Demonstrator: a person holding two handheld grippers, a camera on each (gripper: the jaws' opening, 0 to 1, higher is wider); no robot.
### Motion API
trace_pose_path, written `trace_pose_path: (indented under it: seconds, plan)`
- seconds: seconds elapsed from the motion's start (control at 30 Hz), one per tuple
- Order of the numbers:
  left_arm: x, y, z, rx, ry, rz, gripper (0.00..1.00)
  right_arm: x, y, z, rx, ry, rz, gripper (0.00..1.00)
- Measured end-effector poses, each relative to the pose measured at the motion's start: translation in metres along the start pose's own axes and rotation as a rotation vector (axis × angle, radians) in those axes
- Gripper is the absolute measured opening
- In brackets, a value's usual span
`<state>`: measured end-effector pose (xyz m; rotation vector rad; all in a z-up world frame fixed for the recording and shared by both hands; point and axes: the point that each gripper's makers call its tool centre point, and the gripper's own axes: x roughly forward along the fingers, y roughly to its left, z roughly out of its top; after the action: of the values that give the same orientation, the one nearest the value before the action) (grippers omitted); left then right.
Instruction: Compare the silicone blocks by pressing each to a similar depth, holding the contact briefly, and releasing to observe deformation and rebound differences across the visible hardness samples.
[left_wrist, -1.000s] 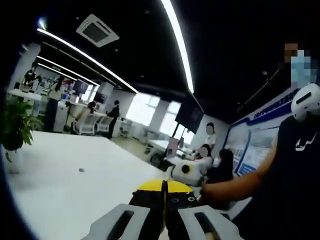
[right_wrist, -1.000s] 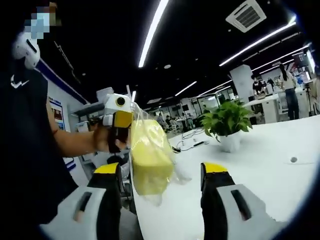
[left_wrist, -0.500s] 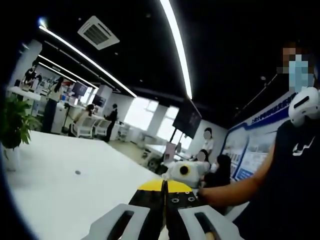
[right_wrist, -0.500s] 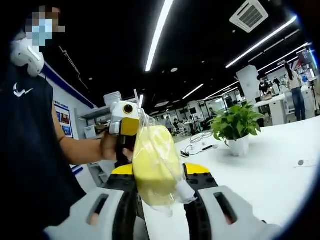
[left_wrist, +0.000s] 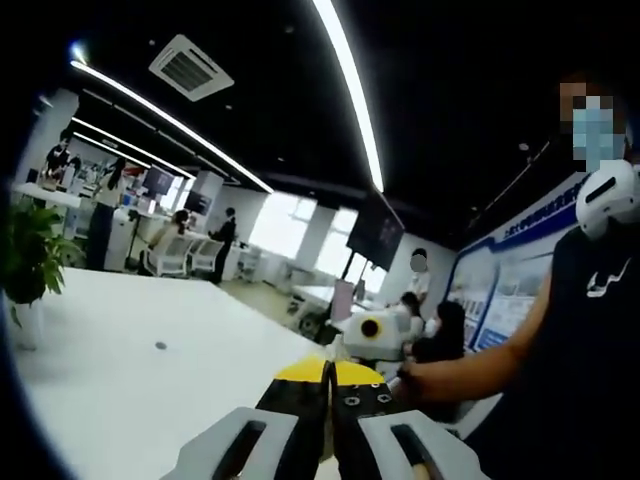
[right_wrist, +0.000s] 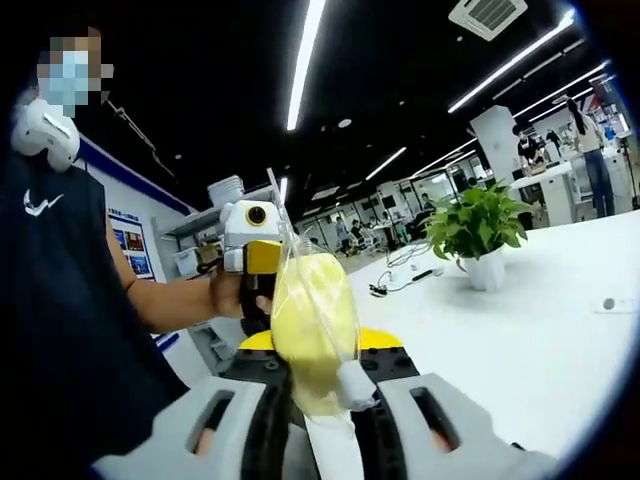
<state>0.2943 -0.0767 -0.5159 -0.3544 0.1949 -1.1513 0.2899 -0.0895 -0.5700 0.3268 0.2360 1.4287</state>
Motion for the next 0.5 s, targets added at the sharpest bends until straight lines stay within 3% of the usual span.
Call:
trace_pose_path:
  seconds: [0.23, 0.5]
  plan:
    - [-0.001, 0.004, -0.010, 0.060, 0.020, 0.006, 0.00, 0.001, -0.004, -0.009, 0.017, 0.041, -0.024, 0.11]
    - [-0.002, 0.015, -0.038, 0.093, 0.047, -0.004, 0.00, -0.003, -0.013, -0.037, 0.023, 0.115, -0.049, 0.07]
